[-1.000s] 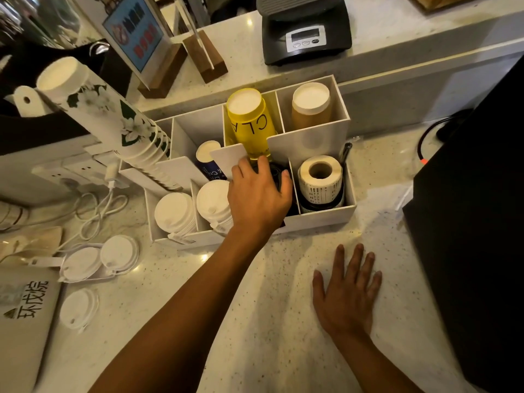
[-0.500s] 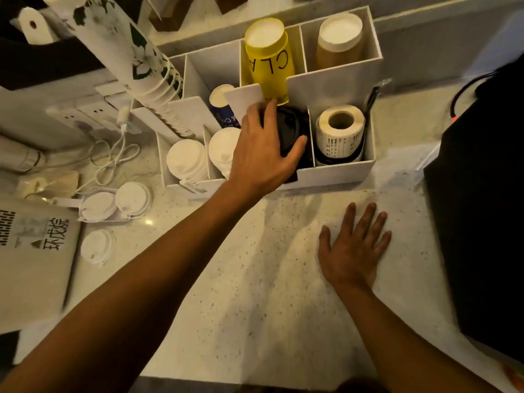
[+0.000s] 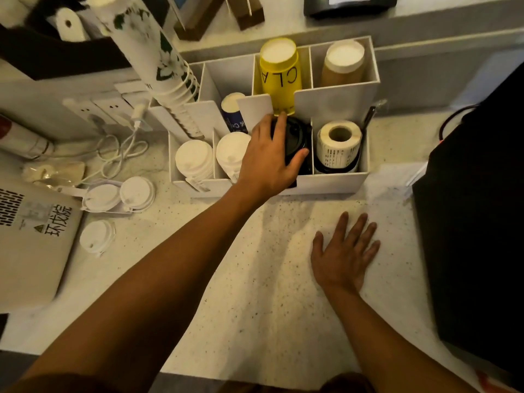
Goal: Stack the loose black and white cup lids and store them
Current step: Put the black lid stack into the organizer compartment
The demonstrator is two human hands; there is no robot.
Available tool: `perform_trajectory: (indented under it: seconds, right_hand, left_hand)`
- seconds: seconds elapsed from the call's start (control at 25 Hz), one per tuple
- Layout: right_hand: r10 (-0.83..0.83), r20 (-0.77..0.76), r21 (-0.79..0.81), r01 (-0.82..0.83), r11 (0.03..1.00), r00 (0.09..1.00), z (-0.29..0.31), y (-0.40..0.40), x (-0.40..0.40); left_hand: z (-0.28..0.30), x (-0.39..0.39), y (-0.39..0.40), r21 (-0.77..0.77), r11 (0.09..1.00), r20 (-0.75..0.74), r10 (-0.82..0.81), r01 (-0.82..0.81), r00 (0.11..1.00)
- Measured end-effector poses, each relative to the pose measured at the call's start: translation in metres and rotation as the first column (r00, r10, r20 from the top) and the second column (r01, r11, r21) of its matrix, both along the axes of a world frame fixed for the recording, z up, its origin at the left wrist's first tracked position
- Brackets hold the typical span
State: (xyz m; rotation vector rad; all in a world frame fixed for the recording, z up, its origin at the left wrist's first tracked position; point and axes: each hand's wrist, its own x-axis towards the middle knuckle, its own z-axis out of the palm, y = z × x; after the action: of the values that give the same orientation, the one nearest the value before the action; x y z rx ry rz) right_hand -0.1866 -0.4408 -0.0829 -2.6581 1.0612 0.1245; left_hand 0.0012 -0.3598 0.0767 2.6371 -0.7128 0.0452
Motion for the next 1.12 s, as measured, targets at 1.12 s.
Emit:
perform_trajectory:
  seconds: [1.12]
  right_hand:
    - [-0.183, 0.265, 0.671, -0.044, 0.740, 0.947, 0.148, 0.039, 0.007]
  left_hand:
    - [0.016, -0.134, 0.126, -0.110, 0.923, -0.315, 0.320, -0.369, 0.893]
